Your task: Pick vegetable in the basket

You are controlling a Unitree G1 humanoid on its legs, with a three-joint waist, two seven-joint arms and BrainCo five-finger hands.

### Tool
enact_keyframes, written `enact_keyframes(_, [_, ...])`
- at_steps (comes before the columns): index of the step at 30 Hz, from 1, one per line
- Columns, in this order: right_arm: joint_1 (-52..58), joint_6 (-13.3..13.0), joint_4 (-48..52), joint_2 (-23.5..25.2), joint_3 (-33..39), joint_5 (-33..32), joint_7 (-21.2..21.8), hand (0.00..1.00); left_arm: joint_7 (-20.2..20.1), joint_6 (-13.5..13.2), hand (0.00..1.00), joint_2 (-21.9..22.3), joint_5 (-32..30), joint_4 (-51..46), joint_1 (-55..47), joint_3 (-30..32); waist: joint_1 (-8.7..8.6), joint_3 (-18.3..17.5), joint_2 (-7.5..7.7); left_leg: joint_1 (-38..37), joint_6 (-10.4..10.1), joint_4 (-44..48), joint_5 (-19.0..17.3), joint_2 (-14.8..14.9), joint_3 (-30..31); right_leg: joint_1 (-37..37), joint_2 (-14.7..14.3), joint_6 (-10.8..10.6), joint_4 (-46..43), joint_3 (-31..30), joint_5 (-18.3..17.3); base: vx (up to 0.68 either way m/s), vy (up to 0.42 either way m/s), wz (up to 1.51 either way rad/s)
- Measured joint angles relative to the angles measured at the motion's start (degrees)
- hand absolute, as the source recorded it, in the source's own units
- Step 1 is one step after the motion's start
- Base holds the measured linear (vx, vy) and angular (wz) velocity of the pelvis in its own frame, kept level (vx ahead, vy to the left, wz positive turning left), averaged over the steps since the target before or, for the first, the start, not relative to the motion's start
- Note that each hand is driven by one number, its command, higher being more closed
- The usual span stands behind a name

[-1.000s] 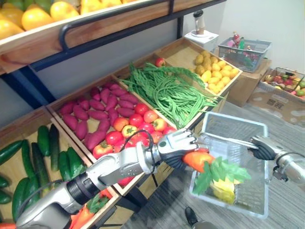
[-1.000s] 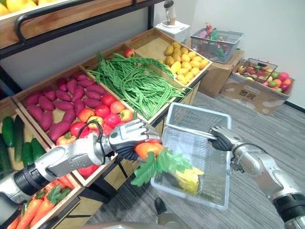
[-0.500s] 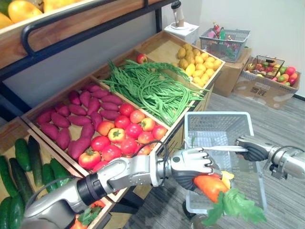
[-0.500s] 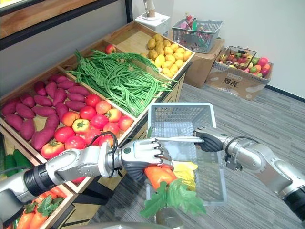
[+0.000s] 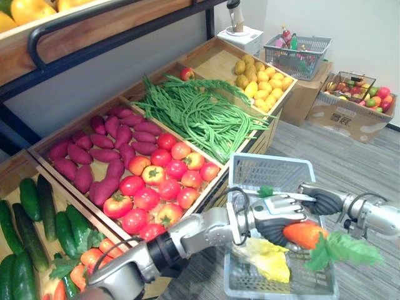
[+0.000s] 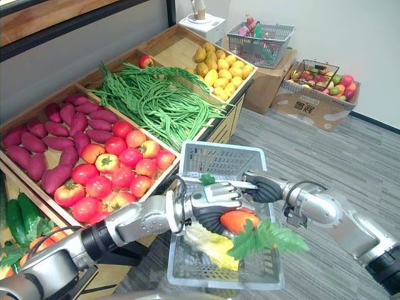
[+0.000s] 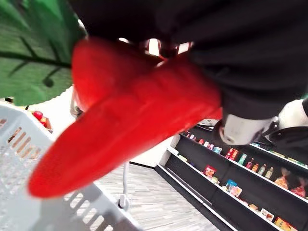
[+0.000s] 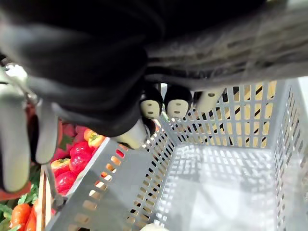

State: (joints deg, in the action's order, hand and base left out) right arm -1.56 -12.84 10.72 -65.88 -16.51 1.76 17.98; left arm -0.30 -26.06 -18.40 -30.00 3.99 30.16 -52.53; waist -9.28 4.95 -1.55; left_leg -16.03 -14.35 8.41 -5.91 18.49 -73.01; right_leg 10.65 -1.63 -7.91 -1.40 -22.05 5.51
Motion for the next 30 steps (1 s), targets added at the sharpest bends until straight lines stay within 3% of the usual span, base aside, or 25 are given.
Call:
enact_keyframes(2, [-0.02,0.27,-0.11,0.94,0.53,-0.02,-0.03,1.00,-0.06,0.59,1.00,1.62,-0.61,3.99,-0.17,0.04,-0.05,0.03,0.04,0.03,0.02,0.04,-0.01,0.06,0.06,0.01,0.00,0.00,-0.09,0.10,-0.01,-0.10,-0.052,0.02])
enact_keyframes(4, [-0.02,0.14,0.14,1.92,0.69,-0.02,-0.01,1.00,-0.05,3.65,1.00,3.39,-3.03,11.93,-0.13,1.58,-0.19,0.24,0.35,0.05,0.02,0.19,-0.01,0.15,0.11,0.09,-0.01,0.00,-0.30,0.21,-0.02,-0.10,-0.052,0.02])
enact_keyframes(7, [-0.02,0.12,0.14,2.04,0.69,-0.03,0.00,1.00,-0.05,6.19,1.00,3.54,-5.38,17.70,-0.09,3.21,-0.46,0.57,0.68,0.24,0.03,0.40,-0.01,0.23,0.21,0.29,0.02,0.00,-0.48,0.29,-0.02,-0.09,-0.043,0.02])
enact_keyframes(13, [-0.69,0.19,-0.32,2.93,0.74,-0.03,0.01,1.00,0.30,7.91,1.00,7.62,-9.13,24.62,0.04,4.77,-0.88,0.61,0.75,1.25,0.30,0.95,-0.16,0.26,1.09,1.13,0.35,0.01,-0.61,0.83,0.02,-0.06,-0.018,0.05])
enact_keyframes(14, [-0.86,0.22,-0.40,2.96,0.75,-0.04,0.00,1.00,0.36,8.07,0.00,8.27,-9.68,26.26,0.09,5.48,-1.00,0.64,0.80,1.21,0.30,0.96,-0.16,0.22,1.04,1.13,0.36,0.01,-0.61,0.81,0.02,-0.08,-0.022,-0.02])
enact_keyframes(20, [-1.00,0.22,-0.41,4.12,1.13,-0.24,0.04,1.00,0.71,10.05,0.00,9.30,-11.39,30.81,1.58,6.00,-1.04,1.08,1.52,1.08,0.34,1.04,-0.20,0.14,0.44,1.15,0.17,0.00,-0.69,0.21,0.13,-0.09,-0.031,-0.05])
enact_keyframes(30, [-1.00,0.22,-0.60,4.16,2.11,-0.58,0.07,1.00,1.60,9.97,0.00,10.15,-11.39,32.37,3.00,6.71,-1.04,1.60,1.92,1.97,0.50,1.82,-0.52,0.33,0.24,2.17,0.28,0.02,-0.53,0.05,0.48,-0.09,-0.038,-0.01])
